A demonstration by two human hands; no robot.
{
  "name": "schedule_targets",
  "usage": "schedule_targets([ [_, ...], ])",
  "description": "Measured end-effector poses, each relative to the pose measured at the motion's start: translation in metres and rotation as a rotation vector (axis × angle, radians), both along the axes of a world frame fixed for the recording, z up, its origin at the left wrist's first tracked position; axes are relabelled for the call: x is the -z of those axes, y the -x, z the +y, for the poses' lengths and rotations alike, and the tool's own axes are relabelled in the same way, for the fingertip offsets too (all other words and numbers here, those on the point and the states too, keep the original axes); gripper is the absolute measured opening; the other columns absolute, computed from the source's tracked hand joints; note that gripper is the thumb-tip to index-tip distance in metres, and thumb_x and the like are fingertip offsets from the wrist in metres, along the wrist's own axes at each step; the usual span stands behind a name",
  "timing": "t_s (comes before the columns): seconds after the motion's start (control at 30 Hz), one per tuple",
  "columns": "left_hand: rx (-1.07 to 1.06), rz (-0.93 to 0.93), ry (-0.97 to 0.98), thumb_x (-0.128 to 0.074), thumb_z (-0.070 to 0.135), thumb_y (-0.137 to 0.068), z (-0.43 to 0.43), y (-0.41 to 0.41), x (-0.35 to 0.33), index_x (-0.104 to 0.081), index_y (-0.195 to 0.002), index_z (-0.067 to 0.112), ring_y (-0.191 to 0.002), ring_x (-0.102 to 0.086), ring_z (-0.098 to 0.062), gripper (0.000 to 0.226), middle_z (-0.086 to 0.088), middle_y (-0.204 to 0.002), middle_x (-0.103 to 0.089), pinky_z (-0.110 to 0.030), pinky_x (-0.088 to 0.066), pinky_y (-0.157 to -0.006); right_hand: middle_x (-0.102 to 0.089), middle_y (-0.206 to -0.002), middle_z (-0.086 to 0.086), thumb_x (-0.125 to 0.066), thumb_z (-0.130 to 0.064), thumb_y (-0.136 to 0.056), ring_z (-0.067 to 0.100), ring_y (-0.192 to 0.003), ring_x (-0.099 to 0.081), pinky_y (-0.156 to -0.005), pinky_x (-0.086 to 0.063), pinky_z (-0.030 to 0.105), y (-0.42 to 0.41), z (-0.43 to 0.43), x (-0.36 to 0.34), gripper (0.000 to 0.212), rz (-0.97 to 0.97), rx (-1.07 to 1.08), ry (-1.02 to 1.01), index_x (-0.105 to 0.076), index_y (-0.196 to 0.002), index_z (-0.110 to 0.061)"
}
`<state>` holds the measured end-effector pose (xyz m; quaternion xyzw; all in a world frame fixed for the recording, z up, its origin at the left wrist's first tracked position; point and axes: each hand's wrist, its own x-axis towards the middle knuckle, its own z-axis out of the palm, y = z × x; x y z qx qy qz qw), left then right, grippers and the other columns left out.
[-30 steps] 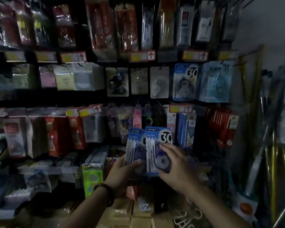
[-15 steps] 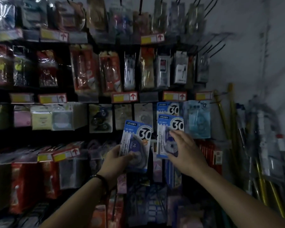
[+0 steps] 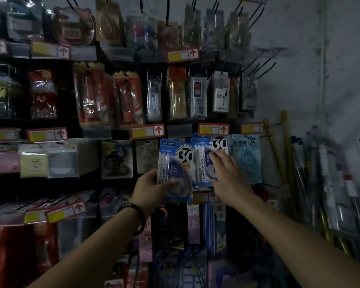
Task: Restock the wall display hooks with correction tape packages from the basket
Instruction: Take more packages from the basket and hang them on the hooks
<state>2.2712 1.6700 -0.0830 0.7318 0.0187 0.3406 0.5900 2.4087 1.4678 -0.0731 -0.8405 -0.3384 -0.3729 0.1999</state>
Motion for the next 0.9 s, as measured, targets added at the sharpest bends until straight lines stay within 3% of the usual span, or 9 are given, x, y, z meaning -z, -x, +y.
schedule_targets([
  [0.2,0.018,0.0,0.01,-0.081,0.01,-0.091,-0.001,-0.005,0.001,-0.076,-0.112,0.016,-0.096,-0.08,-0.025,0.023,-0.004,-0.102,-0.083,-0.053,-0.063,-0.093,-0.009,-0.164,-0.007,-0.067,-0.009,-0.092,0.023,-0.145,-0.024,-0.112,-0.047,0.046,-0.015,-0.001,-0.005,0.088,0.012,0.003,0.021,-0.016,-0.164,-0.018],
  [0.47,0.013,-0.005,0.013,-0.082,0.011,-0.09,0.006,0.0,-0.001,-0.076,-0.111,0.015,-0.096,-0.08,-0.025,0.023,-0.004,-0.102,-0.083,-0.053,-0.064,-0.091,-0.009,-0.165,-0.012,-0.067,-0.031,-0.098,0.019,-0.15,-0.019,-0.118,-0.041,0.05,-0.016,-0.008,-0.008,0.089,0.057,-0.04,0.086,-0.01,-0.167,-0.025],
  [0.7,0.007,-0.012,0.019,-0.081,0.01,-0.09,0.007,0.004,0.001,-0.075,-0.111,0.015,-0.095,-0.08,-0.021,0.022,-0.001,-0.1,-0.083,-0.044,-0.065,-0.089,-0.012,-0.165,-0.007,-0.067,-0.023,-0.095,0.023,-0.145,-0.024,-0.107,-0.049,0.047,-0.027,0.003,-0.012,0.088,0.047,0.051,0.151,-0.014,-0.165,-0.022],
  [0.9,-0.032,-0.007,-0.005,-0.083,0.012,-0.089,0.016,0.005,0.008,-0.078,-0.107,0.017,-0.093,-0.08,-0.026,0.019,-0.005,-0.1,-0.083,-0.055,-0.064,-0.089,-0.016,-0.163,0.001,-0.072,-0.011,-0.089,0.028,-0.147,-0.028,-0.105,-0.052,0.048,-0.037,0.024,-0.008,0.091,0.009,0.109,0.141,-0.018,-0.163,-0.018],
])
